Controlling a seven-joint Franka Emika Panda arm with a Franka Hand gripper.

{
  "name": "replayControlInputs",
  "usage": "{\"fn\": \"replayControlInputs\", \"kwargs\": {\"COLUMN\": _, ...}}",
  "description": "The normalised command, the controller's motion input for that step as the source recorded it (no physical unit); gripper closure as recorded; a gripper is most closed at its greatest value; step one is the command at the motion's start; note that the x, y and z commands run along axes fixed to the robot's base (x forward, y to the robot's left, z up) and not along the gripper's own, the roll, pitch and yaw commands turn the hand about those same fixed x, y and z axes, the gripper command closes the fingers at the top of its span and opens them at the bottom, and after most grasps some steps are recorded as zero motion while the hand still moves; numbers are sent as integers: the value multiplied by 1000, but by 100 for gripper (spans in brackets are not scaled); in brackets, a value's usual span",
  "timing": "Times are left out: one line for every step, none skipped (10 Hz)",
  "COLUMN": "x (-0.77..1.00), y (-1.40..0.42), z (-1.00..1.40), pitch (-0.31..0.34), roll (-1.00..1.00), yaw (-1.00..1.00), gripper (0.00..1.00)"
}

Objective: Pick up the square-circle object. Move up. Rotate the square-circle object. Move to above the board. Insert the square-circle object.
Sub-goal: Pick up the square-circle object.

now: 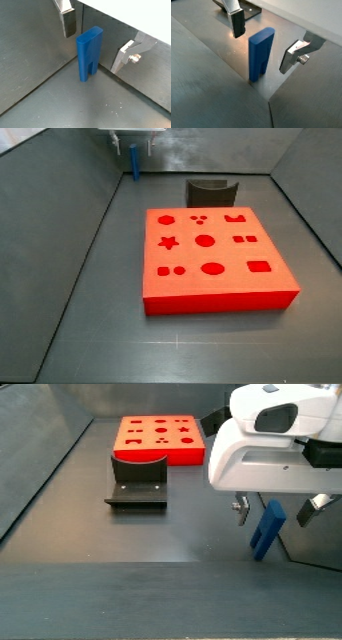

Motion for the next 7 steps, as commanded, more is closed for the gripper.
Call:
{"fn": "replayControlInputs", "kwargs": {"x": 0, "y": 0, "z": 0, "pitch": 0, "roll": 0, "yaw": 0, "gripper": 0}}
{"fn": "replayControlInputs", "kwargs": {"x": 0, "y": 0, "z": 0, "pitch": 0, "roll": 0, "yaw": 0, "gripper": 100}}
{"fn": "replayControlInputs", "kwargs": {"x": 0, "y": 0, "z": 0, "pitch": 0, "roll": 0, "yaw": 0, "gripper": 100}}
{"fn": "replayControlInputs", "kwargs": {"x": 0, "y": 0, "z": 0, "pitch": 0, "roll": 0, "yaw": 0, "gripper": 100}}
{"fn": "replayControlInputs", "kwargs": {"x": 0, "y": 0, "z": 0, "pitch": 0, "roll": 0, "yaw": 0, "gripper": 100}}
{"fn": "replayControlInputs", "kwargs": {"x": 0, "y": 0, "z": 0, "pitch": 0, "roll": 0, "yaw": 0, "gripper": 100}}
{"fn": "replayControlInputs", "kwargs": {"x": 0, "y": 0, "z": 0, "pitch": 0, "roll": 0, "yaw": 0, "gripper": 100}}
